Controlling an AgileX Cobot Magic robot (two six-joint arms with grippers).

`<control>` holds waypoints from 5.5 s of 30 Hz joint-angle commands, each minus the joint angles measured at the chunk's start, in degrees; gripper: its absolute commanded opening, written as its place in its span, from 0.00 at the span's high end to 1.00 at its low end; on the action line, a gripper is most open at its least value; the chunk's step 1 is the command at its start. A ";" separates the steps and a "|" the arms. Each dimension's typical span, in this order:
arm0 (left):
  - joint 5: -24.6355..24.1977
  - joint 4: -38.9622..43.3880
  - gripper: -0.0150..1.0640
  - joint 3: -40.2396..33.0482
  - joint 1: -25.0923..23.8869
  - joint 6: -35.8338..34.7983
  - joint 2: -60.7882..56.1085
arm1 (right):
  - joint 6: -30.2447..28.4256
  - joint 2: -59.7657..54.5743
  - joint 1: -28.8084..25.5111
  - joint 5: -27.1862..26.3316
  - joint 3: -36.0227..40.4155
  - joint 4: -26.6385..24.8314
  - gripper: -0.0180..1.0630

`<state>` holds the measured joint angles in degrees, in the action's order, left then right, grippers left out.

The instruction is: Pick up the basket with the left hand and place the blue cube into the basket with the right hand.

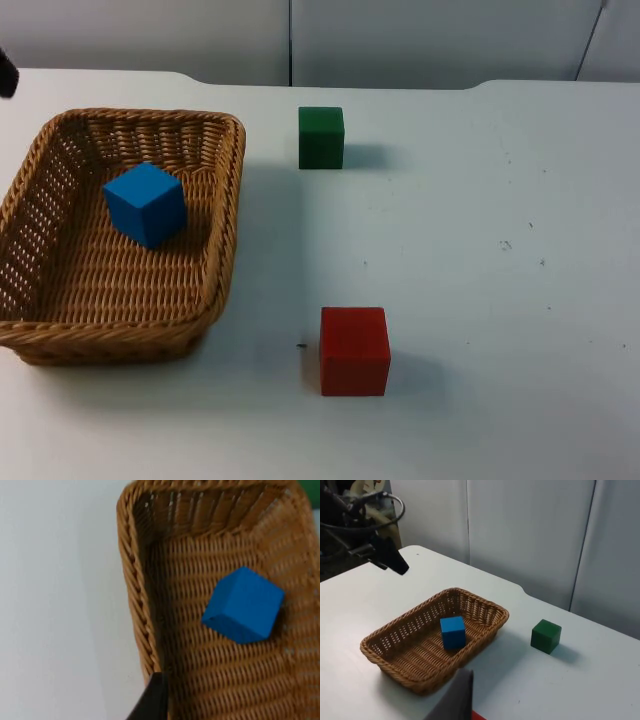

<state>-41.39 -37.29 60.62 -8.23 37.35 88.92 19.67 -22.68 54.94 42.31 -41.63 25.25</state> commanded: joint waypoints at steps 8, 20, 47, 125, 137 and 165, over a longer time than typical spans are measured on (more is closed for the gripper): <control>-6.19 -0.30 0.21 -0.25 -0.11 -1.92 -18.13 | -1.37 0.07 0.17 -3.15 0.36 0.46 0.10; -3.52 -3.28 0.21 -16.85 -0.11 -1.80 -39.82 | -2.77 0.07 0.17 -7.41 4.02 -0.07 0.10; -27.12 17.93 0.21 -28.26 -0.11 -19.91 -86.48 | -22.30 0.69 0.17 8.96 10.25 -22.72 0.10; -20.24 30.90 0.21 -31.37 -0.11 -35.03 -88.92 | -21.18 22.68 0.26 19.27 12.47 -20.85 0.10; -20.24 30.90 0.21 -31.37 -0.11 -35.03 -88.92 | -17.32 22.68 0.26 19.26 12.55 -18.28 0.10; -20.24 30.90 0.21 -31.37 -0.11 -35.03 -88.92 | -19.67 22.68 0.26 19.26 12.55 -19.90 0.10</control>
<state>-62.23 -6.32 29.48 -8.23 2.64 0.28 0.41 -0.27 55.22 62.23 -29.62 5.68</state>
